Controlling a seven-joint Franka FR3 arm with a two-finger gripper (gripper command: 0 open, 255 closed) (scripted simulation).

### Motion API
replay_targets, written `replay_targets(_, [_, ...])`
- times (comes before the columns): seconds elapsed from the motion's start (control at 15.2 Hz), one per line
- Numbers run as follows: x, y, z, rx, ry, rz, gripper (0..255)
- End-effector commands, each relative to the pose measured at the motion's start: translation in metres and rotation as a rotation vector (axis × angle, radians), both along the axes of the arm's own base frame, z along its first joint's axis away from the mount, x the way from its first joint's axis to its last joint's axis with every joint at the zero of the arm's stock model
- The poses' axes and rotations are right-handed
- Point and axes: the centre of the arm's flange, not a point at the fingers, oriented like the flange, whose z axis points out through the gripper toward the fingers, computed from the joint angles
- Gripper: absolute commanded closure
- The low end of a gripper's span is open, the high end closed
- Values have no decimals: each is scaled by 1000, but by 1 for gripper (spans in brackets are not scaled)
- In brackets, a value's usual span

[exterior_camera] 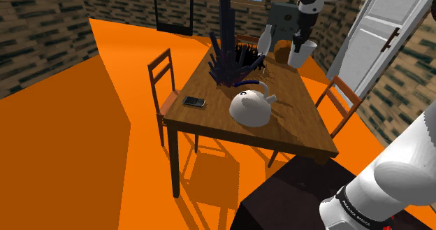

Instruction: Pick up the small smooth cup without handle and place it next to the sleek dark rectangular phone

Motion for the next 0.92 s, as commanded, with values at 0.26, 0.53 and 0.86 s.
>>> replay_targets(0.26, [16, 78, 1, 0, 0, -2, 255])
replay_targets(0.53, [26, 130, 1, 0, 0, -2, 255])
replay_targets(0.86, [39, 194, 2, 0, 0, -2, 255])
